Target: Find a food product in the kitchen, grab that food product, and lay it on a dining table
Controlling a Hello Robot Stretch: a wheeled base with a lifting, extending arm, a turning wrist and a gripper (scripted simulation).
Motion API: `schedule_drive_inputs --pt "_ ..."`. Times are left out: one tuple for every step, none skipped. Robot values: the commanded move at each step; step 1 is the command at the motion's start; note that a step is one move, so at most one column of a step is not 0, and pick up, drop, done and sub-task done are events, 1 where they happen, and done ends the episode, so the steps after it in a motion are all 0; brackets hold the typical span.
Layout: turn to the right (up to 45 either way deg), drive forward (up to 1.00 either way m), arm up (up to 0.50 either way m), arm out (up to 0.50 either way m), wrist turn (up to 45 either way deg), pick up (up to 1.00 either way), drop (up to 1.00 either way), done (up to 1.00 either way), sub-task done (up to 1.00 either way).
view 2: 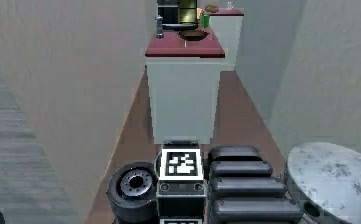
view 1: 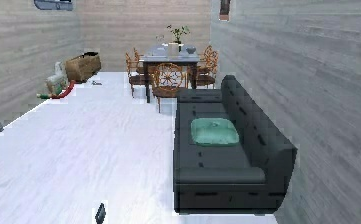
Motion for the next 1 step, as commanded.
schedule_drive_inputs --pt "-3.0 0.00 0.00 0.00 0.0 0.00 0.00 0.00 0.00"
